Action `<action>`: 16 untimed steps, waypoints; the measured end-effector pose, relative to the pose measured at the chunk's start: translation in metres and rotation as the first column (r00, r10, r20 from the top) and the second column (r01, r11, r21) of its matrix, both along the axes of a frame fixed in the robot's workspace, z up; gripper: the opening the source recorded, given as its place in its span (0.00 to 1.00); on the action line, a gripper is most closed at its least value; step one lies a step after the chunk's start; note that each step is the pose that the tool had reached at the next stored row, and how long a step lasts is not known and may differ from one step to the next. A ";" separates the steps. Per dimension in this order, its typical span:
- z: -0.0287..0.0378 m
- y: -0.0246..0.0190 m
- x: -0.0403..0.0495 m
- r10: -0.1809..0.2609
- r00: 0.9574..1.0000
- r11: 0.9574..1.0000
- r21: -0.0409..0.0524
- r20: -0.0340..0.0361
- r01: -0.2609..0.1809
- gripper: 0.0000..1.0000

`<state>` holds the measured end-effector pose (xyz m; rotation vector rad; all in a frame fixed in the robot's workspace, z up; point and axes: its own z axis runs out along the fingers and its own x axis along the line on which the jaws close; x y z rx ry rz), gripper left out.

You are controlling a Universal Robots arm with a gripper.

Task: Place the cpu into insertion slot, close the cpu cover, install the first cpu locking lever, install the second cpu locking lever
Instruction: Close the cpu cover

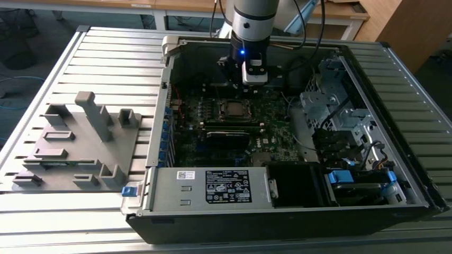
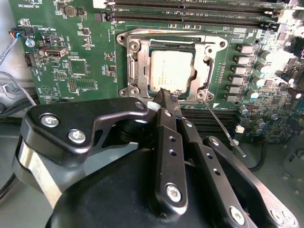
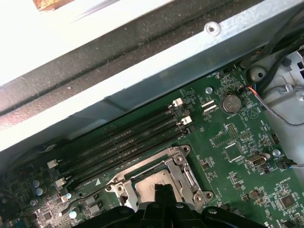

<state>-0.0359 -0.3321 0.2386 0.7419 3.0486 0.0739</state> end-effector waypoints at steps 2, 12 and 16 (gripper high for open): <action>0.0000 0.0000 0.0000 0.011 1.000 1.000 0.000 0.000 -0.011 0.10; 0.0000 0.0000 0.0000 0.104 0.995 0.995 0.000 0.000 -0.104 0.10; 0.0000 0.0000 0.0000 0.147 0.989 0.989 0.000 0.000 -0.147 0.10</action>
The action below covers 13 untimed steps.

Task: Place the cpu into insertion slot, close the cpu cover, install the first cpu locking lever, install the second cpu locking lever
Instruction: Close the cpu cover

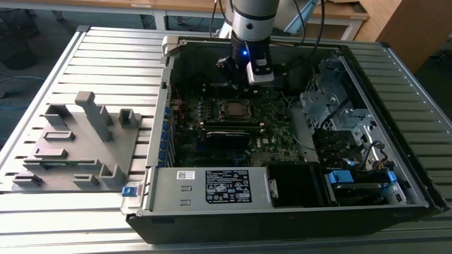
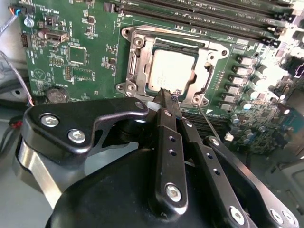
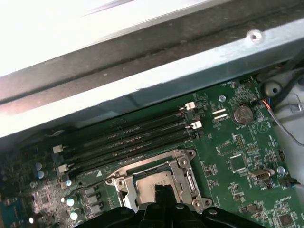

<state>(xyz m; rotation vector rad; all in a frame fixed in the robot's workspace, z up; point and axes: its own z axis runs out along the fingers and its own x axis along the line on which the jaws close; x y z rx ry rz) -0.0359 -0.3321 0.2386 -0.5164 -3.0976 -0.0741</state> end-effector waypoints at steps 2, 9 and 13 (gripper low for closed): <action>0.0000 0.0000 0.0000 0.022 1.000 1.000 0.000 0.000 -0.022 0.10; 0.0000 0.0000 0.0000 0.069 0.998 0.998 0.000 0.000 -0.069 0.10; 0.0000 0.0000 0.0000 0.069 0.998 0.998 0.000 0.000 -0.069 0.10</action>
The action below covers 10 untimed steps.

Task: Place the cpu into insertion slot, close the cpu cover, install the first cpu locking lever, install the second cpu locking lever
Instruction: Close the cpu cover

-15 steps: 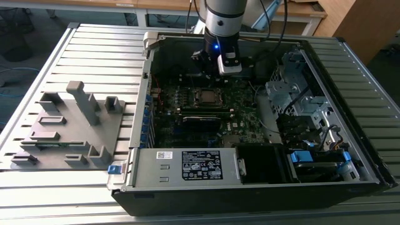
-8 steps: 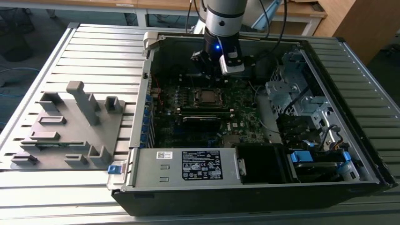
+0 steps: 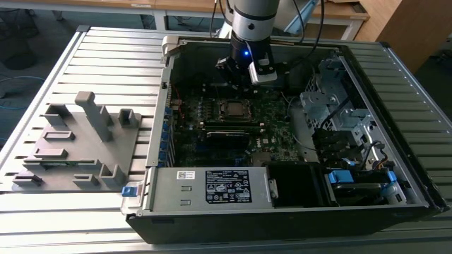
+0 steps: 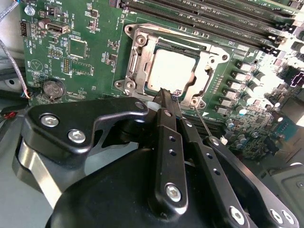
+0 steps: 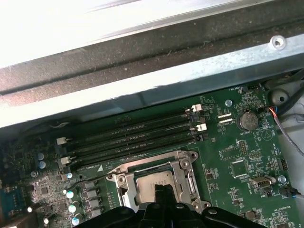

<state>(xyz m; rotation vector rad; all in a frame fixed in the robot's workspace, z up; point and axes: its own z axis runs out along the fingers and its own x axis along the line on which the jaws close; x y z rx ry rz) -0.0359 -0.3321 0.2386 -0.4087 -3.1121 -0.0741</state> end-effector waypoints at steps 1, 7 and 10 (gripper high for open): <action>0.0000 0.0000 0.0000 0.000 1.000 1.000 0.000 0.000 0.000 0.10; 0.0000 0.0000 0.0000 0.044 0.999 0.999 0.000 0.000 -0.044 0.10; -0.0001 0.0000 0.0000 0.089 0.996 0.996 0.000 0.000 -0.089 0.10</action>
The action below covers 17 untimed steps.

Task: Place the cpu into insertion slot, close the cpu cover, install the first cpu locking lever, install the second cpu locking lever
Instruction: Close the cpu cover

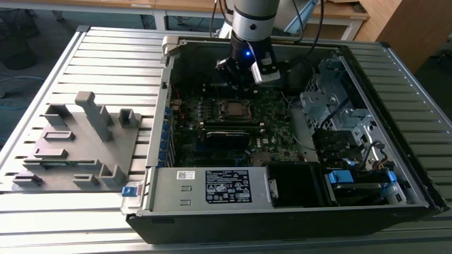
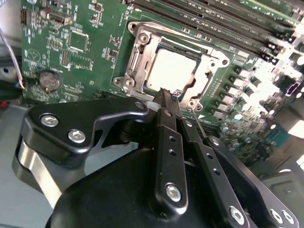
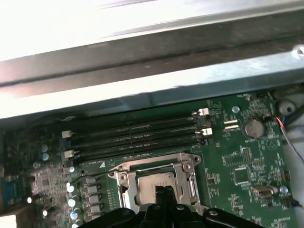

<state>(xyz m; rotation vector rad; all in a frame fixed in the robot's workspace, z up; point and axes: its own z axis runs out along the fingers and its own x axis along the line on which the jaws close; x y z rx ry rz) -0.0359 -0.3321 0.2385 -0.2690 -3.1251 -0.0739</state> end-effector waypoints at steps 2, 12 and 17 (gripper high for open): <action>-0.0001 0.0000 0.0000 0.030 1.000 1.000 0.000 0.000 -0.030 0.10; -0.0005 0.0000 0.0000 0.133 0.991 0.991 0.000 0.000 -0.133 0.10; -0.0010 0.0001 0.0001 0.133 0.991 0.991 0.000 0.001 -0.133 0.10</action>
